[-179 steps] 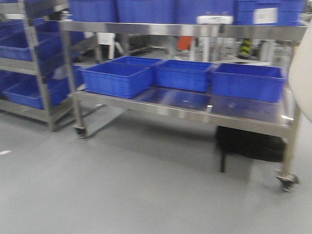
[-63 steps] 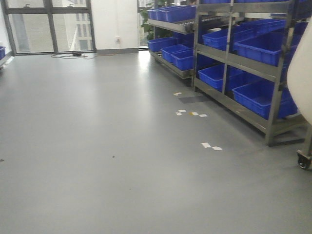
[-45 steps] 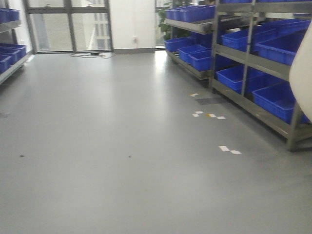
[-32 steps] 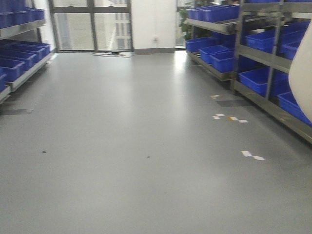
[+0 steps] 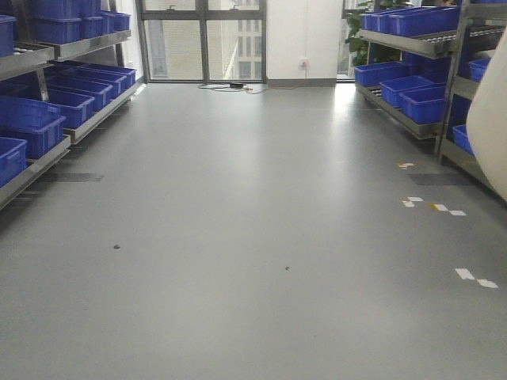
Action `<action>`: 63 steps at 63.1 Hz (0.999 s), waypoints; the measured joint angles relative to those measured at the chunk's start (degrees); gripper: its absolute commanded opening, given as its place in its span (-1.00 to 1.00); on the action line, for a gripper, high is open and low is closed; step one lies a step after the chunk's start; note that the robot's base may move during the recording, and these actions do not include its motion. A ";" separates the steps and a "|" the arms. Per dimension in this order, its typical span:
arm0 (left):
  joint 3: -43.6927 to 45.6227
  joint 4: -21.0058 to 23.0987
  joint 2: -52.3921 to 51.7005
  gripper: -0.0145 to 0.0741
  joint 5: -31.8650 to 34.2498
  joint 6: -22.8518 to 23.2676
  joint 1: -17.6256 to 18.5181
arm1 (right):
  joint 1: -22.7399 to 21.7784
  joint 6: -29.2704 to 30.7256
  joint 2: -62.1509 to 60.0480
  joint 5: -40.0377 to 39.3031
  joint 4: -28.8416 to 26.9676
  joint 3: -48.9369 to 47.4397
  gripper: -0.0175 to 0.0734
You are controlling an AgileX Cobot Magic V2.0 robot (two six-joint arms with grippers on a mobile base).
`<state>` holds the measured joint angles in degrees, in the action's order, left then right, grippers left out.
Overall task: Move white bin to right shelf second layer
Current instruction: 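Turn the base past the blue-bin racks toward the windows, then drive toward the windows holding the bin in the right gripper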
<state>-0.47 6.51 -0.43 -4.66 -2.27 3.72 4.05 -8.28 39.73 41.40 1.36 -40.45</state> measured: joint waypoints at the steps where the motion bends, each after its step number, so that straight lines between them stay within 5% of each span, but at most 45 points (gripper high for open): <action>1: 0.00 0.00 0.00 -0.48 0.00 0.00 0.00 | 0.00 0.00 0.00 0.00 0.00 0.00 -0.50; 63: 0.00 0.00 0.00 -0.48 0.00 0.00 0.00 | 0.00 0.00 0.00 0.00 0.00 0.00 -0.50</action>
<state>-0.47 6.51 -0.43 -4.66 -2.27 3.72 4.05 -8.28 39.73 41.40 1.36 -40.45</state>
